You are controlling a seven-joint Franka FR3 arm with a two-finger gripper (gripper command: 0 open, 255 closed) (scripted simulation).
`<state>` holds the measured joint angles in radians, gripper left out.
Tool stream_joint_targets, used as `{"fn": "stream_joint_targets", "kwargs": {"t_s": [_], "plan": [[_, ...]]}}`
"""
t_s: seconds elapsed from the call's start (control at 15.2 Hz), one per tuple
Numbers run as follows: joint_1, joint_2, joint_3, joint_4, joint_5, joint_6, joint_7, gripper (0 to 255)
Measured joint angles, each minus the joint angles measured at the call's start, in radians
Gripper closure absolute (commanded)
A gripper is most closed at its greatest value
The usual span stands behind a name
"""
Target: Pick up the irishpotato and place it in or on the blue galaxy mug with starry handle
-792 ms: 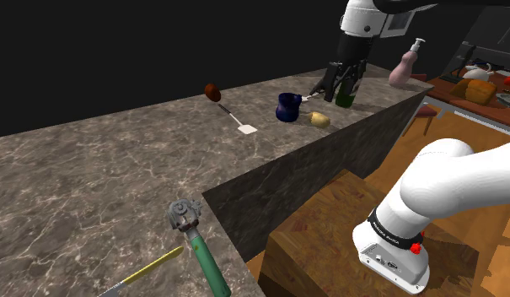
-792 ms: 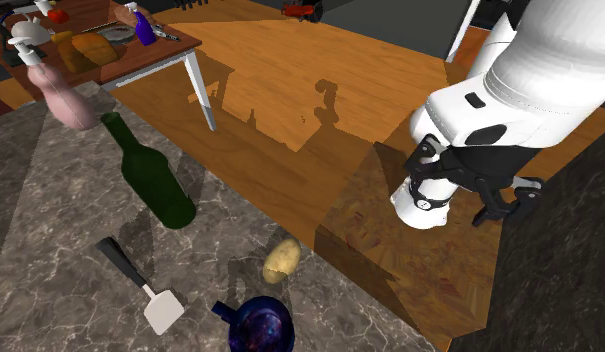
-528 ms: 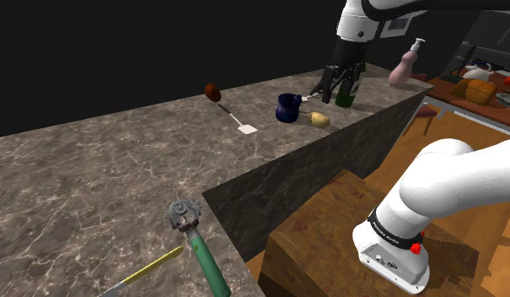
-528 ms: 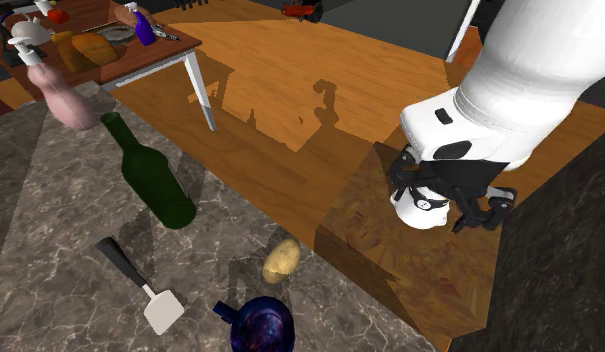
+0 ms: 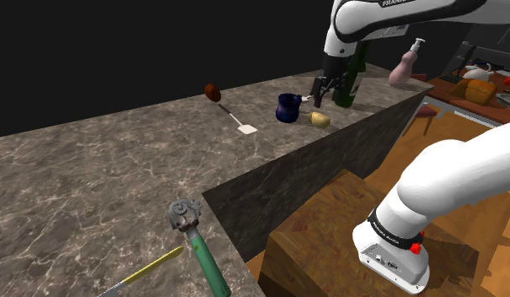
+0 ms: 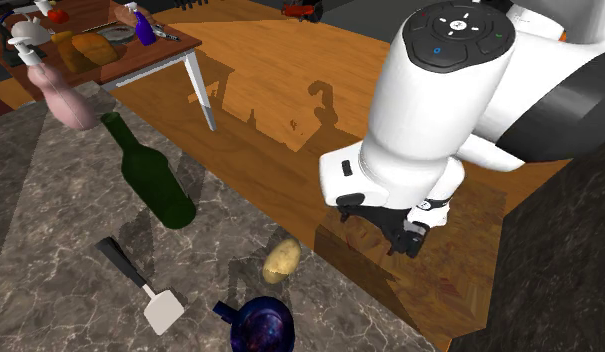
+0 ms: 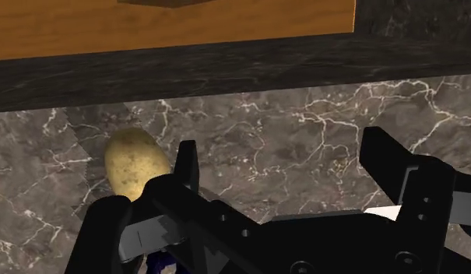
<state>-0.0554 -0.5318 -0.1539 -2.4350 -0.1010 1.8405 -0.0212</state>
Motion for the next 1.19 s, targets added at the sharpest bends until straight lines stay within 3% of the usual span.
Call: {"fn": "stream_joint_targets", "kwargs": {"t_s": [0.46, 0.99, 1.19], "plan": [[-0.034, 0.252, -0.087, 0.093, -0.014, 0.131, -0.075, 0], [-0.073, 0.555, -0.158, 0.257, 0.032, 0.233, -0.168, 0], [-0.08, 0.588, -0.164, 0.249, 0.038, 0.27, -0.179, 0]]}}
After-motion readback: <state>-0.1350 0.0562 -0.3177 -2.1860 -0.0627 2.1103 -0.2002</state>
